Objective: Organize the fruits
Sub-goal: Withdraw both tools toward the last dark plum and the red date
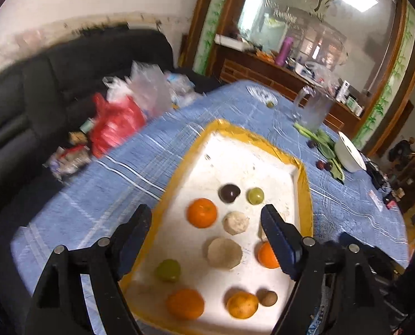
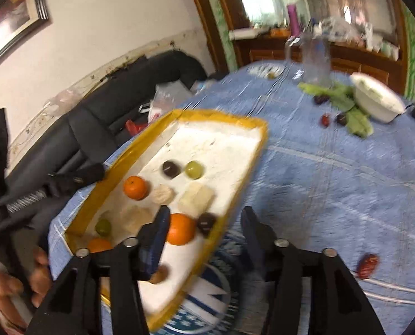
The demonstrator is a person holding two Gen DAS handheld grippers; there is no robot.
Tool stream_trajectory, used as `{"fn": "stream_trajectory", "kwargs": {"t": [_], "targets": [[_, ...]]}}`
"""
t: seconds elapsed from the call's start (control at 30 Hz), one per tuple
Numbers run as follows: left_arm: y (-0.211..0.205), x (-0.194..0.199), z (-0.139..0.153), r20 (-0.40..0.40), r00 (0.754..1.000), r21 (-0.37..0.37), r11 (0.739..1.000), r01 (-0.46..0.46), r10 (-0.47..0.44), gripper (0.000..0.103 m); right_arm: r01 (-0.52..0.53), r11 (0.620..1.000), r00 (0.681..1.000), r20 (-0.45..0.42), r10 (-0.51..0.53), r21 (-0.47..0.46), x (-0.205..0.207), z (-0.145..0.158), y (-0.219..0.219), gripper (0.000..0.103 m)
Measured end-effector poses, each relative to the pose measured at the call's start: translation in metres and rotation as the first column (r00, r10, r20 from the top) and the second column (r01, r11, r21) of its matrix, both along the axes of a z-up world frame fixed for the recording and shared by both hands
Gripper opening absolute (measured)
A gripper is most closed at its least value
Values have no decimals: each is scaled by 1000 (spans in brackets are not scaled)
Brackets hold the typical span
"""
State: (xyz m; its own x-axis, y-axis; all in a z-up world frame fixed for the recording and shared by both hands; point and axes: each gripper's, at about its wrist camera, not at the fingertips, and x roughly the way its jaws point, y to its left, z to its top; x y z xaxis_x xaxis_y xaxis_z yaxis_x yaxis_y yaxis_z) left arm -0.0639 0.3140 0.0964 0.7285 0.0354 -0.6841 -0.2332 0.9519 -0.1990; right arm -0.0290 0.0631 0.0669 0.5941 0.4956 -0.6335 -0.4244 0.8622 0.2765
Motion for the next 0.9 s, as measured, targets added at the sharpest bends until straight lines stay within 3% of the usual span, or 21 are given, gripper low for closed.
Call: {"fn": "stream_trajectory", "kwargs": {"t": [0.23, 0.37, 0.53, 0.7, 0.9], "targets": [[-27, -32, 31, 73, 996, 106, 993, -50, 42, 89, 86, 990, 995, -54, -80, 108, 6, -5, -41, 61], [-52, -44, 42, 121, 992, 192, 980, -57, 34, 96, 78, 994, 996, -44, -75, 77, 1, -3, -36, 61], [-78, -61, 46, 181, 983, 240, 969, -65, 21, 101, 58, 998, 998, 9, -58, 32, -21, 14, -33, 61], [-114, -75, 39, 198, 980, 338, 940, -51, -19, 101, 101, 994, 993, 61, -98, -48, -43, 16, -51, 73], [-137, -83, 31, 178, 981, 276, 961, 24, -76, 101, 210, 975, 975, 87, -204, -65, -56, 1, -87, 73]]}}
